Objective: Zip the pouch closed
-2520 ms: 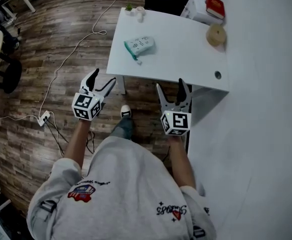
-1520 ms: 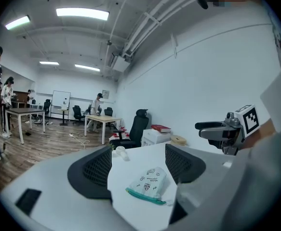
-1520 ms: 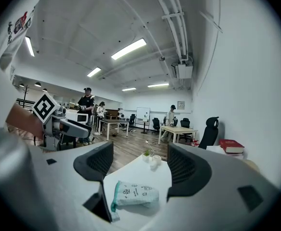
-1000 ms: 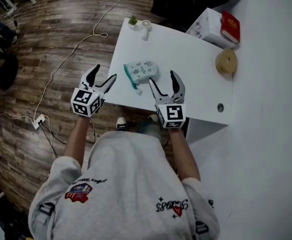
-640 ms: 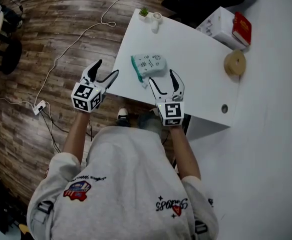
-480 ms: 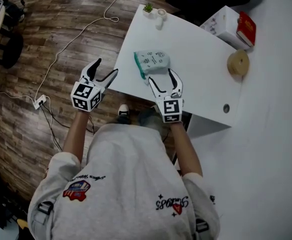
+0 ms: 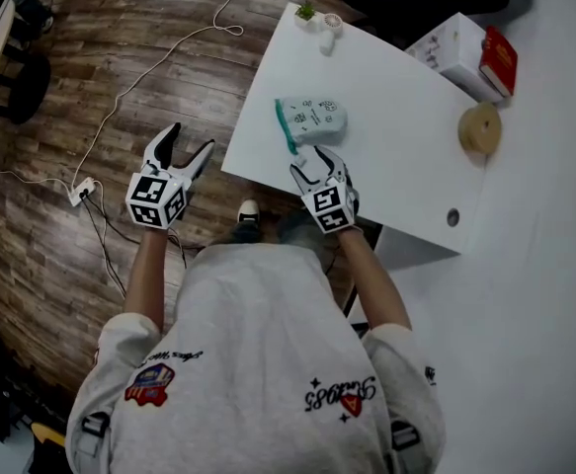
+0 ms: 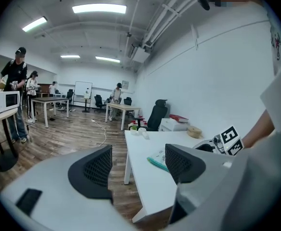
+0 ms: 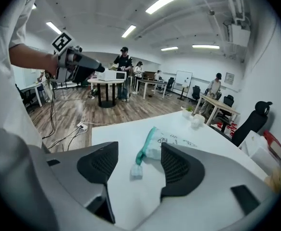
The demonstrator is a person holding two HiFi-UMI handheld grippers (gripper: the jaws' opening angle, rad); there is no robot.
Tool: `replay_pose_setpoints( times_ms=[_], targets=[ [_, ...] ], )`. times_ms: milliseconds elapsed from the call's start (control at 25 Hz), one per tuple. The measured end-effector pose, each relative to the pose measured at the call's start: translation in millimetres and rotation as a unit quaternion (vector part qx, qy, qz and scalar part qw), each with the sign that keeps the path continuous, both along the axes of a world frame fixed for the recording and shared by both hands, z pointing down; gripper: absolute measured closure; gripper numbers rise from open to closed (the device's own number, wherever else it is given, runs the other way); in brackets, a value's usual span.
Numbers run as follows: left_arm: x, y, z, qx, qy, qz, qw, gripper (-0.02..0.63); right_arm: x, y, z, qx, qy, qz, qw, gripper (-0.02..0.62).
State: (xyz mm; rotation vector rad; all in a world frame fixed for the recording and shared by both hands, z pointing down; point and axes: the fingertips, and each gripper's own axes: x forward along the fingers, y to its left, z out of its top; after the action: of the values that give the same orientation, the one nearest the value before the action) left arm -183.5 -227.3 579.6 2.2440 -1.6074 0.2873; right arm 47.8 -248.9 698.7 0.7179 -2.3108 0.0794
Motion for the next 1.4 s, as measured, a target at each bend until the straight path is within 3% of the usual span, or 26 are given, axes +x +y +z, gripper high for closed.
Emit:
replay_pose_setpoints(
  times_ms=[320, 520, 840, 1200, 1240, 1400],
  targets=[
    [-26, 16, 8, -0.01, -0.005, -0.028, 0.9996, 0.262, 2, 15, 65, -0.048, 0.1, -0.072, 0.991, 0.376],
    [-33, 24, 18, -0.02, -0.008, -0.036, 0.9991, 0.262, 6, 10, 87, -0.061, 0.14, -0.089, 0.984, 0.399],
    [-29, 30, 23, -0.027, 0.0, -0.043, 0.9987, 0.264, 7, 6, 105, -0.096, 0.162, -0.098, 0.977, 0.404],
    [-22, 29, 26, -0.033, 0.005, -0.032, 0.9989, 0.264, 2, 13, 110, -0.135, 0.167, -0.1, 0.972, 0.525],
    [-20, 29, 27, -0.034, 0.005, -0.031, 0.9989, 0.264, 3, 13, 111, -0.134, 0.167, -0.095, 0.972, 0.564],
    [-17, 32, 27, -0.037, 0.005, -0.027, 0.9989, 0.264, 6, 12, 107, -0.152, 0.145, -0.066, 0.975, 0.575]
  ],
)
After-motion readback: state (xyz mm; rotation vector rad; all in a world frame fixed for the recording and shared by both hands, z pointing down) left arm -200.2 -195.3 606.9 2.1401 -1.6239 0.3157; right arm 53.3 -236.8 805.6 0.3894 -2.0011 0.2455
